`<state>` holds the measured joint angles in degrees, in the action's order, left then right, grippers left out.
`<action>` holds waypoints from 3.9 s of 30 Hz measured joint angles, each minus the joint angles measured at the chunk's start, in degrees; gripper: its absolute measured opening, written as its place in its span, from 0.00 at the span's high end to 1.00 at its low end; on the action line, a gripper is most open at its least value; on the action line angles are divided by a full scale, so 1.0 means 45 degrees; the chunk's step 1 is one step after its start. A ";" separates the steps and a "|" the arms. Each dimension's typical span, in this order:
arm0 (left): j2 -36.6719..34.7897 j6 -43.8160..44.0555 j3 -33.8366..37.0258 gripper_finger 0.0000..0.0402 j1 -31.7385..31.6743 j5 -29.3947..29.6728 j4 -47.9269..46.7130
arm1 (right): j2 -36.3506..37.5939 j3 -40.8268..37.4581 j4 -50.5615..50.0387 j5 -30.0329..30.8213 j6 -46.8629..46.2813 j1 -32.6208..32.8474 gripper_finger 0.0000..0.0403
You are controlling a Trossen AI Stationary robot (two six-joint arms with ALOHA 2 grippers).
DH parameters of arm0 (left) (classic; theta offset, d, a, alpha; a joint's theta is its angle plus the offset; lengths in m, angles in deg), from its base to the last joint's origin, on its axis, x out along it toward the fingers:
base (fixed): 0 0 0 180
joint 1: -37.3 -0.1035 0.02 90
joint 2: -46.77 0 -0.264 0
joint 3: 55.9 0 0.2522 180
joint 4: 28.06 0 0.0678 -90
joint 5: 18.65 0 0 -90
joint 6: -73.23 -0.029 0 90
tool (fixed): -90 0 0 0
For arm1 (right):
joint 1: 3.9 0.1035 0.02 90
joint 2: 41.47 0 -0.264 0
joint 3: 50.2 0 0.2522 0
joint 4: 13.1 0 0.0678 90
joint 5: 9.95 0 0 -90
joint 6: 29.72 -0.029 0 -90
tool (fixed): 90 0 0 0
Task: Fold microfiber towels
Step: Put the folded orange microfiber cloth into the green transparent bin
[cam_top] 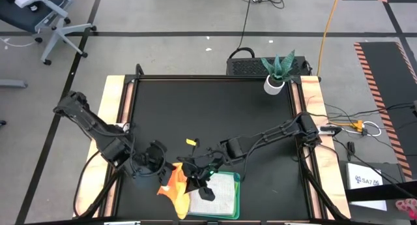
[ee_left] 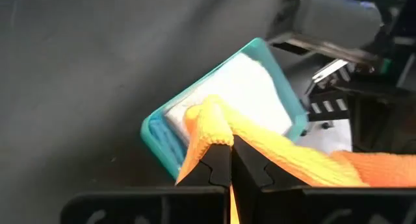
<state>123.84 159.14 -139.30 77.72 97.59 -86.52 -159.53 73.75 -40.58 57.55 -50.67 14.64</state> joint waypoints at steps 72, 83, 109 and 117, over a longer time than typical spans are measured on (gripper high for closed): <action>0.4466 -0.2414 0.0004 1.00 -0.1599 -0.1024 0.3263 | 0.3098 -0.2998 -0.9328 0.3337 -0.2418 0.1478 0.57; 0.4466 -0.2707 0.0004 1.00 -0.1843 -0.0849 0.3326 | 0.2514 -0.3398 -0.7159 0.4658 -0.1557 0.1565 0.67; 0.4480 -0.3121 0.0004 1.00 -0.1356 0.0142 -0.1009 | 0.2461 -0.7975 -0.2711 0.3629 -0.3622 0.1570 1.00; 0.4480 -0.3993 0.0004 1.00 -0.1379 0.0290 0.1275 | 0.2461 -0.7975 -0.2763 0.3594 -0.3624 0.1575 1.00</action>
<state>144.00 141.17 -139.29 71.51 98.89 -80.78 -148.45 37.86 -53.01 73.72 -66.98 21.72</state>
